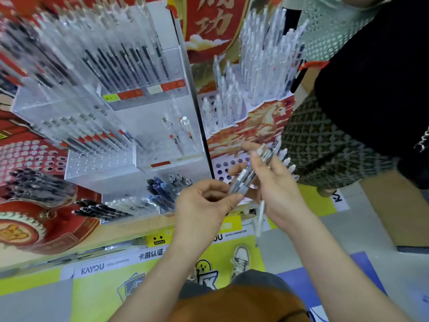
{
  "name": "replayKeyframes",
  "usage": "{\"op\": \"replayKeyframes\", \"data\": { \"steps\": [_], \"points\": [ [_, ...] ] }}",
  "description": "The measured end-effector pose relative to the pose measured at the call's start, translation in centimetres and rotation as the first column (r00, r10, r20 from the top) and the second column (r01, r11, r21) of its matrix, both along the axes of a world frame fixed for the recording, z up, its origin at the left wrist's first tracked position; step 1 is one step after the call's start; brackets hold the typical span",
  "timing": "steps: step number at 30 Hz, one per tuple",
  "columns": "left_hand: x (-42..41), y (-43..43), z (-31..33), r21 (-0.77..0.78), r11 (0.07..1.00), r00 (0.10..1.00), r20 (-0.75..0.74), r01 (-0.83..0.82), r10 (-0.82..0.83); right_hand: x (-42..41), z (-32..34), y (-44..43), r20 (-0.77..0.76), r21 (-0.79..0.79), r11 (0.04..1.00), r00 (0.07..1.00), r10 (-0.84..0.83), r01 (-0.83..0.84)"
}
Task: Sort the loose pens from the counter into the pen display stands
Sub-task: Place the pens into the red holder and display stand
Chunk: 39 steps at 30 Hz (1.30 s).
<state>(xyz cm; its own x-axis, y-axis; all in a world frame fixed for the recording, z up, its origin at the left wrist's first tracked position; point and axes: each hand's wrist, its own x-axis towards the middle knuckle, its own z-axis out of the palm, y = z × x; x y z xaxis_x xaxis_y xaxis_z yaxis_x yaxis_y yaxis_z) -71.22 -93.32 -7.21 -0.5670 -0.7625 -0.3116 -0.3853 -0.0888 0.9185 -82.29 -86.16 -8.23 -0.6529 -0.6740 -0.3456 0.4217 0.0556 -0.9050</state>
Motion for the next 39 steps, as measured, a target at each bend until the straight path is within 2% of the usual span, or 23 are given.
{"op": "replayKeyframes", "data": {
  "steps": [2,3,7,10,14,16,18,21,24,30,34,39],
  "points": [
    [0.5,-0.3,-0.1,-0.067,0.997,0.999,0.005,-0.048,0.049,0.5,0.1,-0.3,-0.121,0.096,0.995,0.992,0.028,-0.016],
    [0.7,-0.5,-0.2,-0.083,0.994,0.998,0.002,-0.067,0.067,0.7,0.1,-0.5,-0.111,0.096,0.995,0.993,0.034,-0.023],
    [1.4,-1.0,-0.5,-0.029,0.997,0.996,-0.034,-0.078,0.077,1.2,0.1,-1.0,0.235,-0.053,0.998,0.971,0.052,-0.041],
    [1.8,-0.9,-0.7,0.036,0.998,0.997,-0.062,-0.045,0.047,1.0,-0.3,-0.9,0.289,-0.120,0.992,0.955,0.075,-0.041],
    [1.9,-0.9,-0.6,0.094,0.994,0.992,-0.119,0.051,-0.040,0.8,-0.8,-0.6,0.249,-0.136,0.988,0.963,0.105,-0.073],
    [1.8,-1.2,-0.4,0.078,0.996,0.990,-0.135,0.038,-0.027,0.9,-0.8,-0.6,0.214,-0.137,0.983,0.966,0.148,-0.120],
    [1.8,-1.9,-0.2,0.067,0.998,0.984,-0.177,-0.002,0.013,1.0,-0.6,-0.7,0.146,-0.103,0.972,0.964,0.224,-0.211],
    [2.2,-3.4,0.3,0.047,0.998,0.975,-0.220,0.028,-0.017,1.4,0.3,-1.2,0.013,-0.017,0.923,0.923,0.384,-0.384],
    [3.0,-4.9,1.1,0.114,0.993,0.967,-0.256,0.016,0.014,2.1,1.4,-2.4,-0.001,-0.023,0.881,0.882,0.472,-0.472],
    [5.8,-7.8,1.2,0.199,0.977,0.941,-0.309,-0.079,0.140,4.0,2.5,-5.2,0.007,-0.007,0.891,0.891,0.454,-0.454],
    [7.1,-9.0,2.7,0.137,0.986,0.927,-0.348,-0.100,0.143,5.5,2.7,-7.0,0.000,0.036,0.885,0.885,0.465,-0.465],
    [8.6,-14.3,4.5,-0.012,0.911,0.794,-0.494,-0.413,0.354,5.7,1.8,-8.6,0.106,0.093,0.926,0.929,0.356,-0.365]
  ]
}}
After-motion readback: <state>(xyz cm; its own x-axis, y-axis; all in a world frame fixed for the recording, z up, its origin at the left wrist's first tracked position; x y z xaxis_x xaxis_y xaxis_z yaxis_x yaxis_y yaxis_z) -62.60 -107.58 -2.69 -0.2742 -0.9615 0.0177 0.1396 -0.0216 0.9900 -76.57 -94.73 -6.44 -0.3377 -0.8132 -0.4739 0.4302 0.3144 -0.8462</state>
